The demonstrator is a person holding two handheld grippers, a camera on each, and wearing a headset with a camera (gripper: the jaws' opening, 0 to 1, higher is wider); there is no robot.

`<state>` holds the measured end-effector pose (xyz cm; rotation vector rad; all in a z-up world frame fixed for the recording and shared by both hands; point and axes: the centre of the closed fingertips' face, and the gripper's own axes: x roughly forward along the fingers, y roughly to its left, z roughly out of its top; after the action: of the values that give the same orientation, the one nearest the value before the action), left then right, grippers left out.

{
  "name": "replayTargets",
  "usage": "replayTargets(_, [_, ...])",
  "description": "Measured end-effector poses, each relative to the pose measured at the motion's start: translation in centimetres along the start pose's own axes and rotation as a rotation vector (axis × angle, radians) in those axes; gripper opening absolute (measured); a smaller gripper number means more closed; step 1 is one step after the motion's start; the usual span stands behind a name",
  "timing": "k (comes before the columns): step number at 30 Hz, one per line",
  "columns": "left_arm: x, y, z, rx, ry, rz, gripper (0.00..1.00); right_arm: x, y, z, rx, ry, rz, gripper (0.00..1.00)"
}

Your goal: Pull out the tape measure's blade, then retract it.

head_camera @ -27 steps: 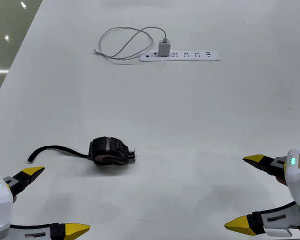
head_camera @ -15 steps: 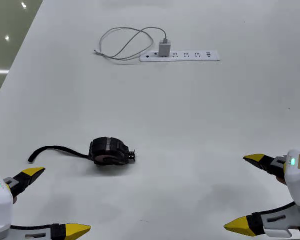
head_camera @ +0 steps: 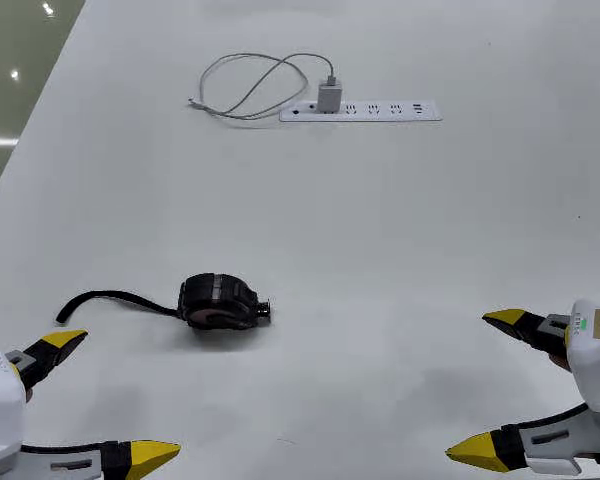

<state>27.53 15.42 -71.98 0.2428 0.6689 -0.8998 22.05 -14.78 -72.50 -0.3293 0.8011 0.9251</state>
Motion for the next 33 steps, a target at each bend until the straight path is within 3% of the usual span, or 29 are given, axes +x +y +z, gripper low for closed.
replayTargets(11, [0.4,0.5,0.4,0.018,-0.002,-0.005,0.93,0.3,-0.3,0.1,0.003,0.007,0.008,0.9])
replayTargets(33, [2.2,1.3,1.4,0.055,0.023,-0.047,0.92,2.0,-1.8,1.2,-0.011,-0.005,0.018,0.89])
